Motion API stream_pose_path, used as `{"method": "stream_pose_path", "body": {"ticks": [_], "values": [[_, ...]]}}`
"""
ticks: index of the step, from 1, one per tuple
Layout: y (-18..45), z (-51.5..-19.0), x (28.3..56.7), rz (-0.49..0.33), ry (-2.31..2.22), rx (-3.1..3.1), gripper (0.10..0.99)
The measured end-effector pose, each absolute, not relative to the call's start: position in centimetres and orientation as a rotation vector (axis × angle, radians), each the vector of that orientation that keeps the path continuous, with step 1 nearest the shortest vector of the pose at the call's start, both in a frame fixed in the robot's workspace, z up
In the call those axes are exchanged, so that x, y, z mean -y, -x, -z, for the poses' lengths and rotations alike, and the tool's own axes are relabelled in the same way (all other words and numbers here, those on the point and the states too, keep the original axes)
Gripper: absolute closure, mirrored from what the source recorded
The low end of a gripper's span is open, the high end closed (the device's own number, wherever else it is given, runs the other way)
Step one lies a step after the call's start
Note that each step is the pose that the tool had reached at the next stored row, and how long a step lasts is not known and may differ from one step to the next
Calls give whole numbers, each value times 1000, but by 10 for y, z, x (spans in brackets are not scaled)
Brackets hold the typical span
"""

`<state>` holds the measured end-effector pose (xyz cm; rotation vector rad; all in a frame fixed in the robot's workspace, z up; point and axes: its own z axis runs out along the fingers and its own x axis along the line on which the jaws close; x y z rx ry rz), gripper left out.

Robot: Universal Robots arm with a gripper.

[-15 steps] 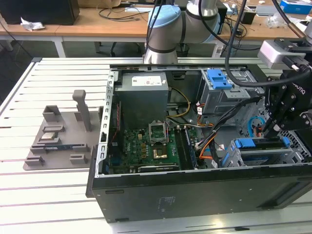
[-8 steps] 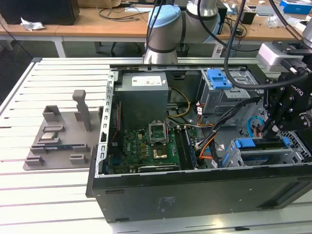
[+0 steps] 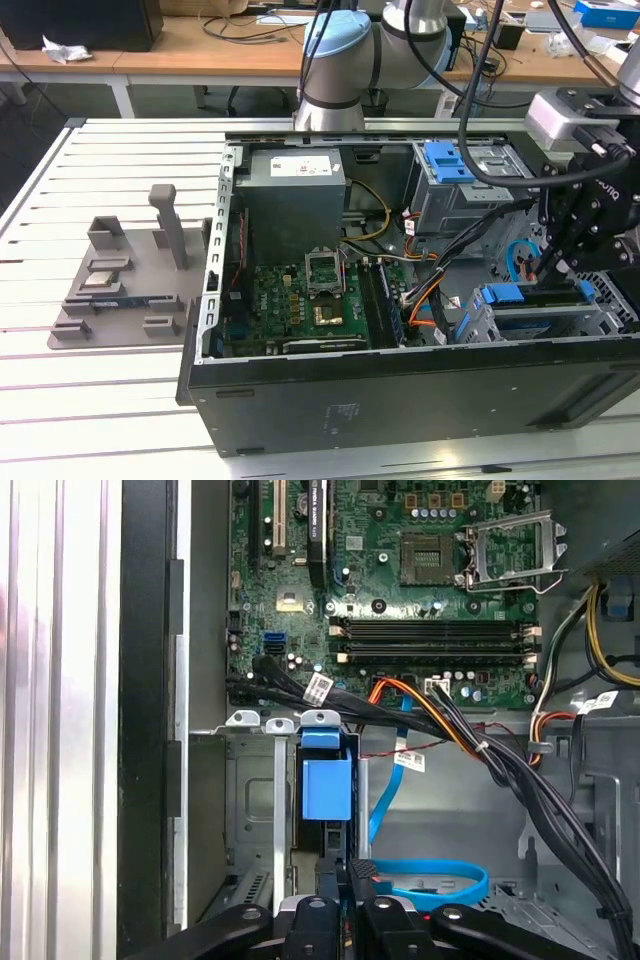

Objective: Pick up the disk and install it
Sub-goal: 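Insert the second disk wire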

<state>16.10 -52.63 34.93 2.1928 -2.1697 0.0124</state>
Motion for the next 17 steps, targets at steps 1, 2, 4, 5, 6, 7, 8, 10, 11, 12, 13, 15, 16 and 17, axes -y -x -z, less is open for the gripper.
{"method": "stream_pose_path", "body": {"ticks": [1,2,4,5,6,7,8,10,11,12,13,15,16,17], "values": [[-161,-349,526,-13,-2194,2168,925],[-161,-348,526,-14,-2195,2167,925],[-161,-348,526,-14,-2196,2166,925],[-161,-347,526,-14,-2197,2165,925],[-161,-347,527,-14,-2198,2164,925],[-161,-346,527,-14,-2198,2163,925],[-161,-346,527,-14,-2199,2163,925],[-159,-345,527,-14,-2199,2162,925],[-156,-345,527,-14,-2199,2162,925],[-155,-345,527,-14,-2199,2162,925],[-155,-345,527,-14,-2199,2162,925],[-157,-344,527,-14,-2202,2160,925],[-159,-344,527,-14,-2205,2157,925],[-159,-344,527,-14,-2207,2155,925]]}}
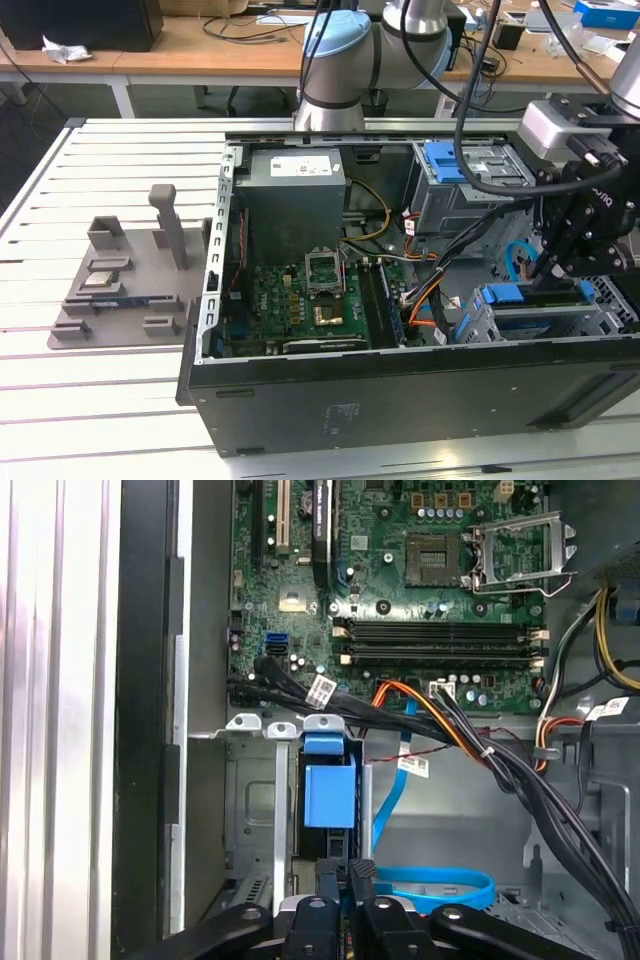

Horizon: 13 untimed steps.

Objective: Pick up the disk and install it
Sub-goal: 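Insert the second disk wire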

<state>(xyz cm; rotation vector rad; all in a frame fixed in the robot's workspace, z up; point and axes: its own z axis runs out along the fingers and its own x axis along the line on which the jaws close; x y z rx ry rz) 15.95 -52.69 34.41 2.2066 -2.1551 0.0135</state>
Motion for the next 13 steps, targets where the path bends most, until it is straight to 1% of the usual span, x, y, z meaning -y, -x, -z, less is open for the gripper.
{"method": "stream_pose_path", "body": {"ticks": [11,12,13], "values": [[-161,-341,527,-16,-2210,2150,925],[-161,-341,527,-16,-2210,2149,914],[-161,-341,527,-16,-2210,2149,855]]}}
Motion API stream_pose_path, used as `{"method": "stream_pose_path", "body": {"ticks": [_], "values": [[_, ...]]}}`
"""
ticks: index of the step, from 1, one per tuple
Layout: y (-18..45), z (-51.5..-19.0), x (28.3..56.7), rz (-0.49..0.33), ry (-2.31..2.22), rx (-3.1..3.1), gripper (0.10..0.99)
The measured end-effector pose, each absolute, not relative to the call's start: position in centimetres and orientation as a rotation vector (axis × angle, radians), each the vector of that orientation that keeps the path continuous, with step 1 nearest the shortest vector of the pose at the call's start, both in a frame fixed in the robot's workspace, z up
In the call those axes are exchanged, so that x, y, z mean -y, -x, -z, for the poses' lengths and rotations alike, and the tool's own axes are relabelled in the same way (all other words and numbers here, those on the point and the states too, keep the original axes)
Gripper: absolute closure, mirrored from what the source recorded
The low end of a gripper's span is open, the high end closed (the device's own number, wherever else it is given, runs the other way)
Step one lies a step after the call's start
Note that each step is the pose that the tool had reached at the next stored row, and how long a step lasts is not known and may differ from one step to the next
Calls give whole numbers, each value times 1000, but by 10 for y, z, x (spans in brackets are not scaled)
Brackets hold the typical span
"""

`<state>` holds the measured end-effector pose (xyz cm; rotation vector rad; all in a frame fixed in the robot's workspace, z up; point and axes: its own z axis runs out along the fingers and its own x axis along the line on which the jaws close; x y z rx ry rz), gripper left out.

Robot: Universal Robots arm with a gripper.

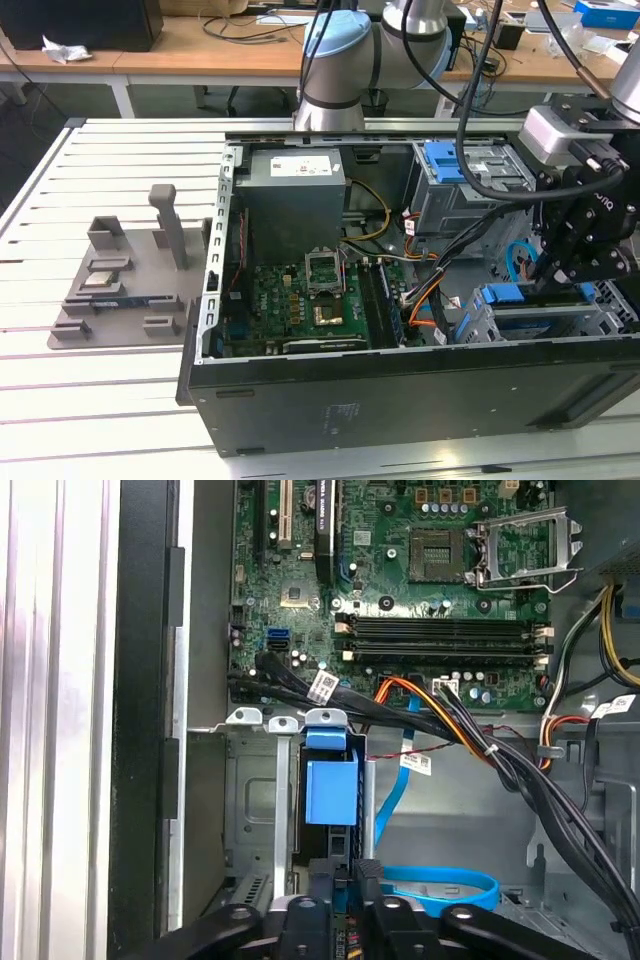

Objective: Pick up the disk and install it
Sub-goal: 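Insert the second disk wire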

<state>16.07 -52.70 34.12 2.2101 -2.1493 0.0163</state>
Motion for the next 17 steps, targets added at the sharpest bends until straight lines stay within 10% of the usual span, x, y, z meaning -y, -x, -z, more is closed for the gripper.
{"method": "stream_pose_path", "body": {"ticks": [6,17], "values": [[-161,-371,525,-17,-2209,2149,788],[-161,-400,522,-18,-2209,2149,980]]}}
